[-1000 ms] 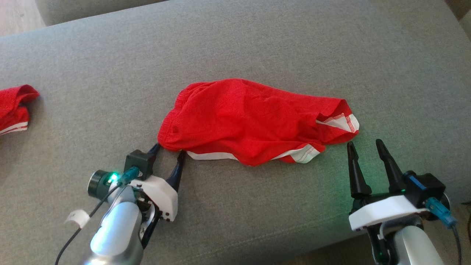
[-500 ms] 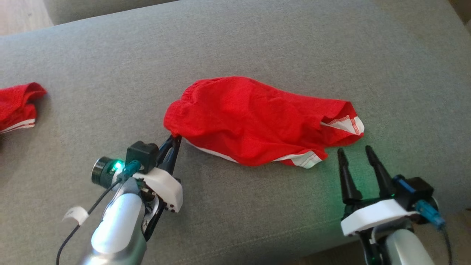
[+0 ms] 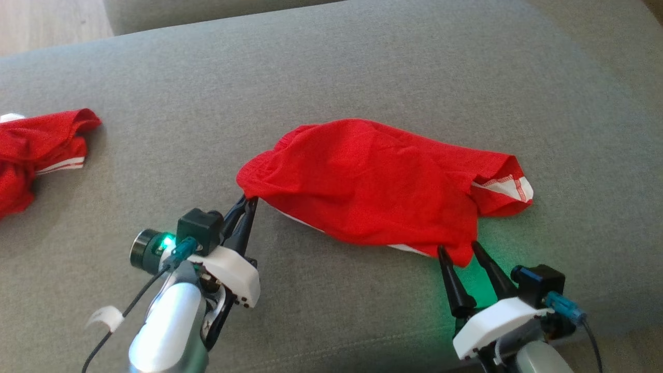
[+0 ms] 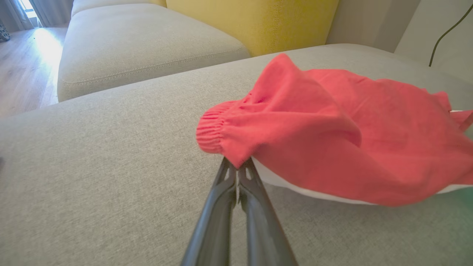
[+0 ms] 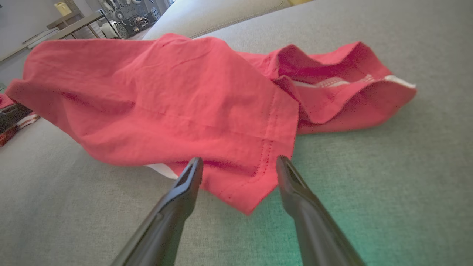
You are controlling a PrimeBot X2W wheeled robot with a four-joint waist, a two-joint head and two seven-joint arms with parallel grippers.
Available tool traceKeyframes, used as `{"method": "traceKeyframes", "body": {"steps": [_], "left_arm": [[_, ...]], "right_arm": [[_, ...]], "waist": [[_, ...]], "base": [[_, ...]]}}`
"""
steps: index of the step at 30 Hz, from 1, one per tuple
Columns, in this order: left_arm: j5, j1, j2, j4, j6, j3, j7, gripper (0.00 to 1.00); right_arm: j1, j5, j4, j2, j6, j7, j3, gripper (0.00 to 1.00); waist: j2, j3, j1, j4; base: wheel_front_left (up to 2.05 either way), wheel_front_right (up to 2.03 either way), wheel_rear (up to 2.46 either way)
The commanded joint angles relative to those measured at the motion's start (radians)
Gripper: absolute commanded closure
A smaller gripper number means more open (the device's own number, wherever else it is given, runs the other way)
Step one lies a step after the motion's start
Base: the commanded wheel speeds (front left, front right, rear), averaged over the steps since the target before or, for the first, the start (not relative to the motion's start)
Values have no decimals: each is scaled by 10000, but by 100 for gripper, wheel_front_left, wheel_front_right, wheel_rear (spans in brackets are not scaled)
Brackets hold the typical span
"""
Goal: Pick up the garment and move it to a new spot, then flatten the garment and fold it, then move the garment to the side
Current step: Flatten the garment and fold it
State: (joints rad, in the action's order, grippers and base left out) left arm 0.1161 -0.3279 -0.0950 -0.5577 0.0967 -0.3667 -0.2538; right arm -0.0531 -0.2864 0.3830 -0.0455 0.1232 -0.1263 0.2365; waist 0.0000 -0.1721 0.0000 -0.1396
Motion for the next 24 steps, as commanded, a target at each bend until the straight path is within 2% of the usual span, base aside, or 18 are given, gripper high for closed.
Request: {"method": "traceKeyframes", "body": {"steps": [1, 8, 13, 24], "left_arm": [[17, -156, -149, 345, -52, 421, -80, 100], [-15, -133, -95, 336, -88, 418, -80, 100], [-24, -169, -81, 317, -97, 440, -80, 100], [-35, -282, -36, 245, -90, 447, -80, 100]], "right_arm": [[-316, -133, -164, -47, 75, -25, 263, 0], [-403, -283, 671, -47, 75, 257, 351, 0], [-415, -129, 951, -47, 75, 490, 830, 0], [-756, 1593, 1423, -47, 75, 354, 1468, 0]], "waist": [[0, 30, 0, 56], [0, 62, 0, 217], [0, 30, 0, 197], [0, 43, 0, 190]], "base": [[0, 0, 0], [0, 0, 0], [0, 0, 0], [0, 0, 0]]}}
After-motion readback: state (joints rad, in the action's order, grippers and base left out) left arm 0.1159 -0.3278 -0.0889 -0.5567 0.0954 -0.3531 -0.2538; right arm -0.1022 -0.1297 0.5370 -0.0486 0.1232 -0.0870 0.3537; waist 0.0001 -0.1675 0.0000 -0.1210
